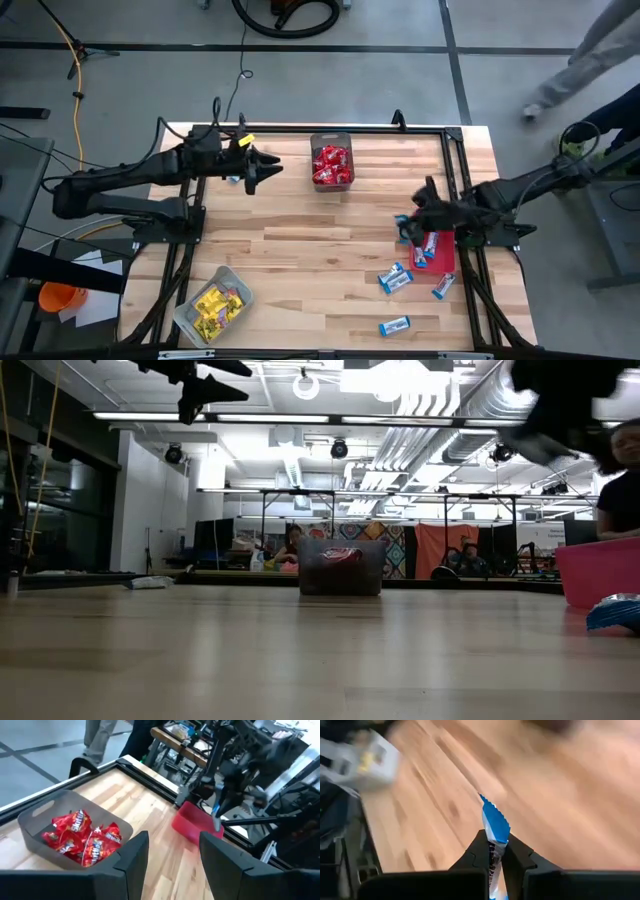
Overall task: Sort candy
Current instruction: Put the white chocolate candy into the red bin
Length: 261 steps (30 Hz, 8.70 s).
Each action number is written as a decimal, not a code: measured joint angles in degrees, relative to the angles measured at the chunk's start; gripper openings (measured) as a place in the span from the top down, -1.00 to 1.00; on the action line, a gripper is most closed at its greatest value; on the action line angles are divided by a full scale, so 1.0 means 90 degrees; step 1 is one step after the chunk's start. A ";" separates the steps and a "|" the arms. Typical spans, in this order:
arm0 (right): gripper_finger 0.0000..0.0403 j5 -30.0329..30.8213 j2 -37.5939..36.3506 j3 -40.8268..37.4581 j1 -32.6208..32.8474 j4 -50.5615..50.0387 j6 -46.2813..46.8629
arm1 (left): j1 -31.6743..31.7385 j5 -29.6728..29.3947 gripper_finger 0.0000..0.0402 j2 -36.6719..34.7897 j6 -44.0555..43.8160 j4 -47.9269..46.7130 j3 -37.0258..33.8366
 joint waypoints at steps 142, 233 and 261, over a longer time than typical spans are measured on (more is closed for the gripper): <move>-0.16 -0.0474 0.2760 0.0509 -0.1978 0.8088 -0.3529 | 0.0102 0.0469 0.97 0.0636 0.0290 0.0630 0.0005; -0.16 -0.0443 0.1452 0.0509 -0.1273 0.4841 -0.2501 | -0.2124 -0.1968 1.00 0.3322 0.3104 -0.1299 0.2174; 0.02 -0.0855 0.3811 0.2232 -0.1559 0.3516 -0.2350 | -0.2623 -0.2576 1.00 0.3441 0.3681 -0.1329 0.2174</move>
